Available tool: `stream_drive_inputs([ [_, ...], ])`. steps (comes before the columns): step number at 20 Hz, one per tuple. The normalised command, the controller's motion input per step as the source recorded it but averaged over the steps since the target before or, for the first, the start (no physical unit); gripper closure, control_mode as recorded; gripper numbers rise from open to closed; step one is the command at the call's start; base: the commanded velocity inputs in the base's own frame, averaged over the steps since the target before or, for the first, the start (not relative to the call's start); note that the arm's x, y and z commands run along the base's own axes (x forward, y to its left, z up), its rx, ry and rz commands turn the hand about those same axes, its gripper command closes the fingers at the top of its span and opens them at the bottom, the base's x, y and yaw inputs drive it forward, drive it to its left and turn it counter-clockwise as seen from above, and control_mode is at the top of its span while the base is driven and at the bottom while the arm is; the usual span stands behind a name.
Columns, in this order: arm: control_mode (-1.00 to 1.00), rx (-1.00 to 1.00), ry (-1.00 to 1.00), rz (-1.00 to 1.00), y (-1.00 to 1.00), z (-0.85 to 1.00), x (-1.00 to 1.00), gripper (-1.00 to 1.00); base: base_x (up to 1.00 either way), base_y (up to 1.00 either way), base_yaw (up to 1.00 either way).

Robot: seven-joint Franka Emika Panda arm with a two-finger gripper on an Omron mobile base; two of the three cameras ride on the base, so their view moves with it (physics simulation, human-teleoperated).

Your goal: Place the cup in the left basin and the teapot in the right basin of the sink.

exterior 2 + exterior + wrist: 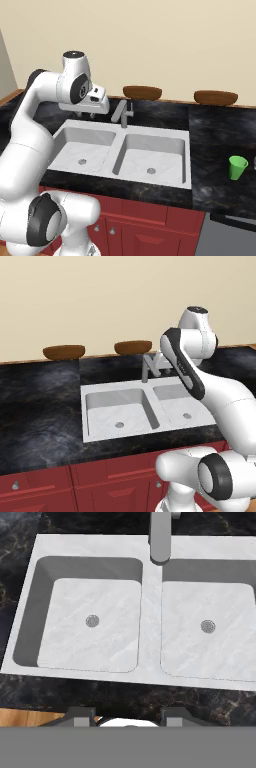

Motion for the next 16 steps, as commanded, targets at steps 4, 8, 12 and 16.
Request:
stream_drive_inputs([
  [4, -1.00, 0.00, 0.00, 0.00, -0.06, 0.00, 0.00, -1.00, 0.00, 0.00, 0.00],
  [8, -1.00, 0.00, 0.00, 0.00, -0.34, 0.00, -0.04, -1.00, 0.00, 0.00, 0.00],
  [12, -1.00, 0.00, 0.00, 0.00, -0.49, 0.00, -0.26, -1.00, 0.00, 0.00, 0.00],
  [16, -1.00, 0.00, 0.00, 0.00, -0.50, 0.00, -0.30, -1.00, 0.00, 0.00, 0.00],
])
